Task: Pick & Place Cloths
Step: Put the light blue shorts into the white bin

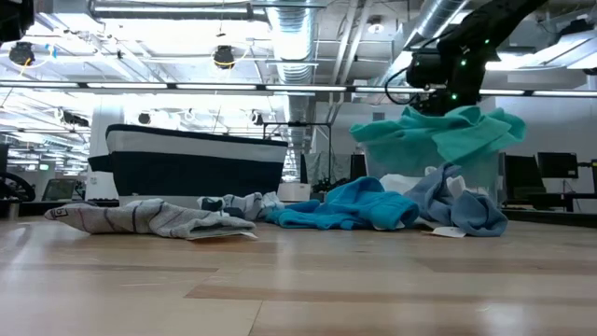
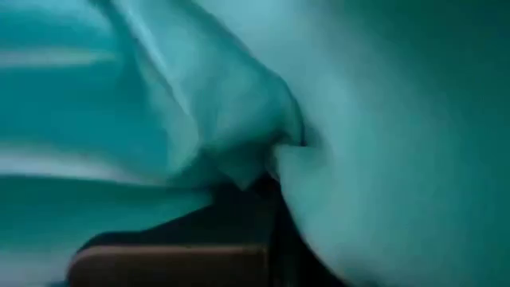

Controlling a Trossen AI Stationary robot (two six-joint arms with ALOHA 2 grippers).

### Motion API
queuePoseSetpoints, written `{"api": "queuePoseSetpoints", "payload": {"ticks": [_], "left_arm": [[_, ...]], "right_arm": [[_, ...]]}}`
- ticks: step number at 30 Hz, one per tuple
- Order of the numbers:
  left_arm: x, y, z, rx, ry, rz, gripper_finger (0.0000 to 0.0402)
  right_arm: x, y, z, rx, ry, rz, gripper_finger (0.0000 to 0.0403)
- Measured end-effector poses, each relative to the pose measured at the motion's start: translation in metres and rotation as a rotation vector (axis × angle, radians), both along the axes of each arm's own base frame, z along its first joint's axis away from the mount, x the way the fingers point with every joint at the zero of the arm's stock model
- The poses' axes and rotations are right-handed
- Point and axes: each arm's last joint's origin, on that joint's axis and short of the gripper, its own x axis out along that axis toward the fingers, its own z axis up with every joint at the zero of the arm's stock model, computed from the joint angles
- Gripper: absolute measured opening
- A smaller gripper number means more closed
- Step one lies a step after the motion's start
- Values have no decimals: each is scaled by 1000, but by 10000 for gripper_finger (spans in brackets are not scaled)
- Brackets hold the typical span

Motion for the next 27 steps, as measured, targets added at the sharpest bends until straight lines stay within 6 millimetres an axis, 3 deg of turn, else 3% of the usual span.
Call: {"api": "queuePoseSetpoints", "payload": {"ticks": [8,15,18,22,27], "left_arm": [[3,3,0,-12,-10,33,214],[7,7,1,-51,-31,76,214],[9,9,1,-62,-37,95,214],[11,11,1,-65,-40,114,214],[13,13,2,-69,-44,129,214]], "right_arm": [[-2,-14,11,71,-5,-51,25],[2,-18,65,33,-171,-383,49],[9,-15,78,42,-272,-522,53],[17,-11,71,45,-301,-702,48],[28,-16,41,49,-249,-849,24]]}}
